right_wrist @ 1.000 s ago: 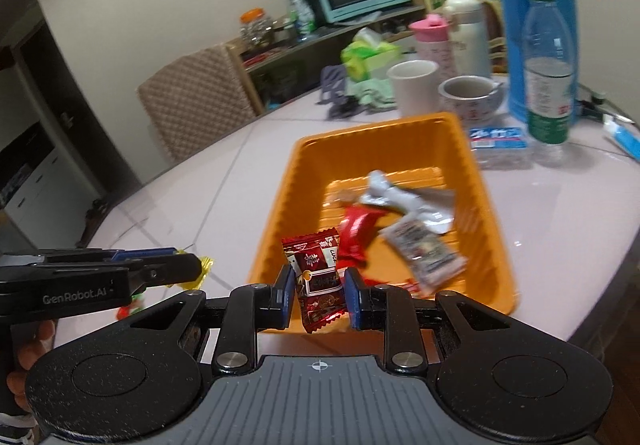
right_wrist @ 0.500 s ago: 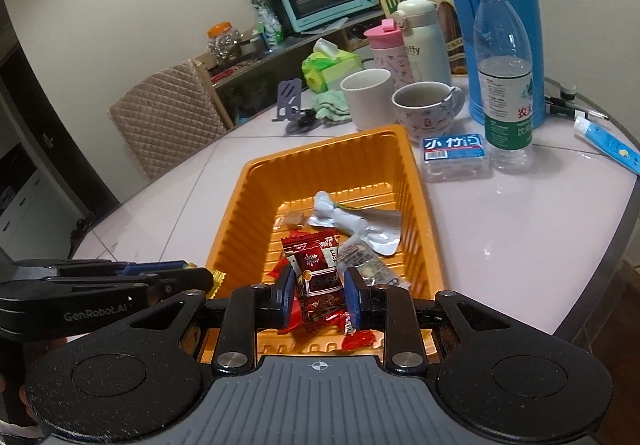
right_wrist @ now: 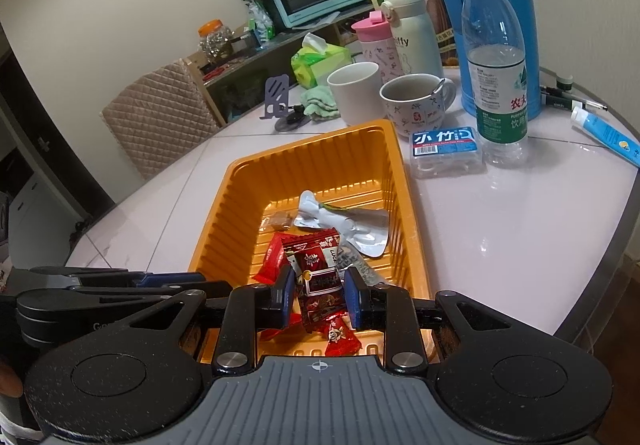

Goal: Organize snacks
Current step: 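Lower both held candies into the orange tray and open both grippers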

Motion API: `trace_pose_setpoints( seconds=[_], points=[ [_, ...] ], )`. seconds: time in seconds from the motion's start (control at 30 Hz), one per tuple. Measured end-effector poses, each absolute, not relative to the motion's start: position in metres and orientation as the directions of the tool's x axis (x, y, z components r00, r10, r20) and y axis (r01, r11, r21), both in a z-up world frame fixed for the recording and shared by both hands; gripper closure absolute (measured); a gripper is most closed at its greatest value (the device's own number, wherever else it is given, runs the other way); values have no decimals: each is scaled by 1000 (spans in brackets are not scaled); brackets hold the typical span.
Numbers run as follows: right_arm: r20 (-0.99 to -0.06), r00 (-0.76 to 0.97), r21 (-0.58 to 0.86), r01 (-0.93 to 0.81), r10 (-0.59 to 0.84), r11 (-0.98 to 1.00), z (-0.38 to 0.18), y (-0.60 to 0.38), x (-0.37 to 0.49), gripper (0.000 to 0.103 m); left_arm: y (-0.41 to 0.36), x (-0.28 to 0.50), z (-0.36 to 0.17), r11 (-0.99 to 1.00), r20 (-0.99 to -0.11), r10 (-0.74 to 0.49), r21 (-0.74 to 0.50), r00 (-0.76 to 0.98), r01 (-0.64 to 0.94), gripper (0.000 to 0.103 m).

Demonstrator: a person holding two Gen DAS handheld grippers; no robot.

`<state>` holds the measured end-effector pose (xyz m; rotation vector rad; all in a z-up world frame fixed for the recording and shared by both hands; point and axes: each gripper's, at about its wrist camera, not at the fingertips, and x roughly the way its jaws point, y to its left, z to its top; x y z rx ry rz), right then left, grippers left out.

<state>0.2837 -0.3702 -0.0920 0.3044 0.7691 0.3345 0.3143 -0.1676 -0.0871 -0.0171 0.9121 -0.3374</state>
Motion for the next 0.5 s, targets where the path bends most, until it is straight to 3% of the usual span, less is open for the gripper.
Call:
trace_pose_setpoints(
  seconds=[0.5],
  points=[
    [-632,649,396,-200,424,896,-99,-360,301,76,-158,327,-79,955,-764,-280,-159,581,251,77]
  ],
)
